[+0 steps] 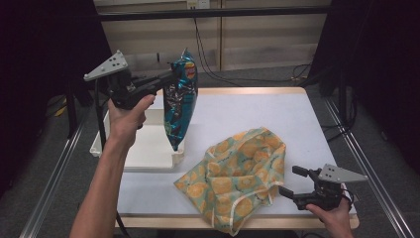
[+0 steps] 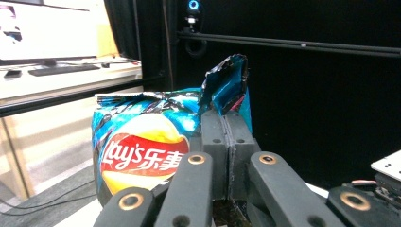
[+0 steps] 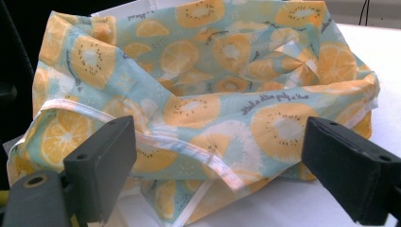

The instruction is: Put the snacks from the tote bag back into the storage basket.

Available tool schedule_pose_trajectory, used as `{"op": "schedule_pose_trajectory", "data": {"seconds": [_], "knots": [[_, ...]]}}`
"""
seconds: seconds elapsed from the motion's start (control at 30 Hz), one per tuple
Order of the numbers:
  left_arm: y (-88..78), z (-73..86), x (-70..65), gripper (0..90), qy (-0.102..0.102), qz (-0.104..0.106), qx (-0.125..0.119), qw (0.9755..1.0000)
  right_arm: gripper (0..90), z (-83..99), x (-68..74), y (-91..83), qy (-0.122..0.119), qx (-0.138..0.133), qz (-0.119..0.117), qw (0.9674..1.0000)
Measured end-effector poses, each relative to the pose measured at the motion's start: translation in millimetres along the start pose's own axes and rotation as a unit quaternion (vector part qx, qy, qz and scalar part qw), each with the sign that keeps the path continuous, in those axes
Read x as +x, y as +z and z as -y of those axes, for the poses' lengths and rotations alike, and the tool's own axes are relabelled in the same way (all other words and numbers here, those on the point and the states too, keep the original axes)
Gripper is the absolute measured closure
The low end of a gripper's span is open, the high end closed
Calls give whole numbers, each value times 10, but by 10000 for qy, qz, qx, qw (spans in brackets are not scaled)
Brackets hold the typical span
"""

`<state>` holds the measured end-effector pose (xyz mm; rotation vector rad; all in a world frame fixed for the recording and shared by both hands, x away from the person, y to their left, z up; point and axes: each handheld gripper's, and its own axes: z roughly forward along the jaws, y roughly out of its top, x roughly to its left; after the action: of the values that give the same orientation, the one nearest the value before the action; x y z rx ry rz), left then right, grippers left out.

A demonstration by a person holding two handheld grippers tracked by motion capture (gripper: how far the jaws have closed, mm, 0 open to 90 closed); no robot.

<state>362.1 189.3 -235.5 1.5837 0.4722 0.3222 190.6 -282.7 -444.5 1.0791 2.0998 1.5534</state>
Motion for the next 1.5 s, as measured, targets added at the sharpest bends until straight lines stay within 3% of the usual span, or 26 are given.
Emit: {"op": "schedule_pose_trajectory", "data": {"seconds": [0.17, 0.57, 0.9, 0.93, 1.27, 1.3, 1.33, 1.5], "knots": [[-135, 18, 89, 895, 97, -231, 77, 9997, 74, 6, -14, -1, 16, -13, 38, 10000], [-378, 244, 336, 896, -104, -763, 205, 9968, 75, 49, -57, -2, 27, 46, 34, 10000], [-511, 469, 531, 896, -251, -1211, 286, 9919, 77, 42, -34, 9, -4, 63, 52, 10000], [-520, 489, 541, 896, -281, -1301, 320, 9906, 77, 39, -27, 5, 0, 54, 64, 10000], [-457, 750, 801, 895, -460, -1517, 539, 9859, 77, 41, -27, 33, -22, 120, 61, 9999], [-437, 777, 825, 896, -490, -1590, 587, 9843, 77, 43, -30, 33, -25, 137, 60, 9999], [-423, 803, 854, 895, -509, -1549, 554, 9851, 78, 45, -35, 34, -33, 128, 70, 9999], [-376, 914, 945, 896, -593, -1643, 536, 9832, 92, 47, -26, 28, -53, 146, 83, 9998]]}}
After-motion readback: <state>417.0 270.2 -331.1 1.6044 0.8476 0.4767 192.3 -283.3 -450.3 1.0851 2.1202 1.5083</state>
